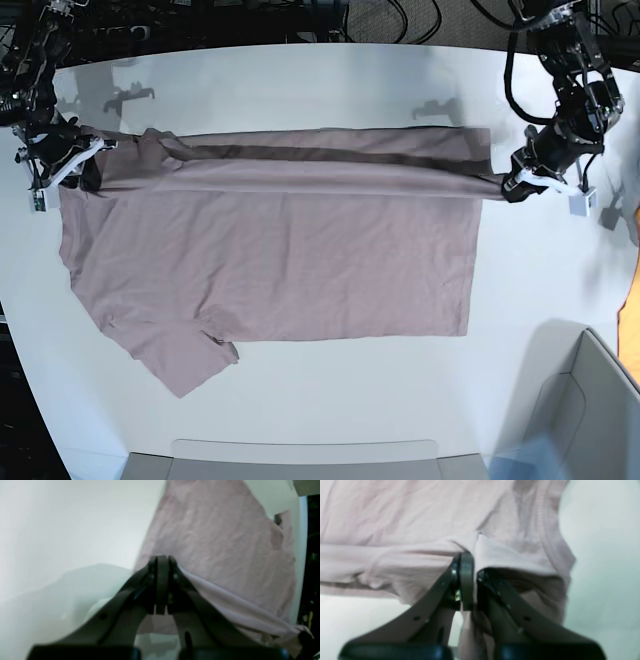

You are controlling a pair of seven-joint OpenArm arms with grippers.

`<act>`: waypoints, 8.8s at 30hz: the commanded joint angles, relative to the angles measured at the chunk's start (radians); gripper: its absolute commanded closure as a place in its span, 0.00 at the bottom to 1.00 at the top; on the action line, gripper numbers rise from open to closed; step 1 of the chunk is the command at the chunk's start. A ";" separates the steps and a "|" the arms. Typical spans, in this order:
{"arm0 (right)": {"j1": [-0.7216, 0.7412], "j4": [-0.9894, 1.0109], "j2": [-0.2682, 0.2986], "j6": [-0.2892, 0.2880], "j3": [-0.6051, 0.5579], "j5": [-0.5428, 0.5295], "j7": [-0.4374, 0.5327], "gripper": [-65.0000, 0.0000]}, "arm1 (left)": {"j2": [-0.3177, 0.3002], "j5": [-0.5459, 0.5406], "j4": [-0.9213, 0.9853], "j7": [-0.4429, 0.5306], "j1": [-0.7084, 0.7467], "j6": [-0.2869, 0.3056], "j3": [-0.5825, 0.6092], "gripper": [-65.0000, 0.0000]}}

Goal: Fold the T-shirt properly
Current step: 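Pull the grasped shoulder edge over the shirt body with both grippers, then drag the folded shirt back toward the robot with both grippers, then reach the right gripper down to grasp the shirt's hem corner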

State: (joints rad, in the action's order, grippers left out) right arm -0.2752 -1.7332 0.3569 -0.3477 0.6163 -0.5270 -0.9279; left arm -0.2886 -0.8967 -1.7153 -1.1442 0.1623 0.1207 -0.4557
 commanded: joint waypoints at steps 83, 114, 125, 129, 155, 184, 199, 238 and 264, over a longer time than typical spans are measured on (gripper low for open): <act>-0.101 0.209 0.146 0.000 -0.324 0.103 0.191 1.00 | 0.016 0.637 0.087 0.266 0.374 0.003 0.351 1.00; -0.147 -0.038 0.072 0.003 -0.148 0.098 0.189 1.00 | 0.022 0.637 -0.251 0.106 0.326 0.001 0.212 1.00; 0.106 -0.015 0.089 0.000 -0.118 0.103 0.122 1.00 | 0.025 0.637 -0.297 0.034 0.253 0.001 0.188 1.00; 0.345 0.230 0.144 0.000 -0.318 0.106 0.128 1.00 | 0.044 0.637 -0.297 0.031 0.205 0.001 0.189 1.00; 0.230 0.395 0.184 0.005 -0.444 0.186 0.232 1.00 | 0.048 0.637 -0.282 0.030 0.173 0.001 0.197 1.00; 0.792 0.843 0.132 0.003 -0.778 0.184 0.458 0.65 | 0.073 0.635 -0.280 0.030 0.173 0.001 0.197 1.00; 0.893 1.090 0.046 0.008 -0.780 0.190 0.554 0.65 | 0.096 0.634 -0.277 0.030 0.171 0.001 0.196 1.00; 0.827 1.014 0.021 0.075 -0.826 0.183 0.608 0.65 | 0.101 0.632 -0.277 0.030 0.132 0.003 0.197 1.00; 0.854 1.151 -0.005 0.074 -0.833 0.190 0.623 0.65 | 0.116 0.630 -0.276 0.030 0.130 0.003 0.199 1.00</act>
State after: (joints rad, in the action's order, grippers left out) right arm 0.5587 -0.5785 0.3424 -0.2733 -0.2192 -0.3439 -0.2825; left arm -0.1661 -0.2619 -1.9770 -1.1259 0.2962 0.1242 -0.2554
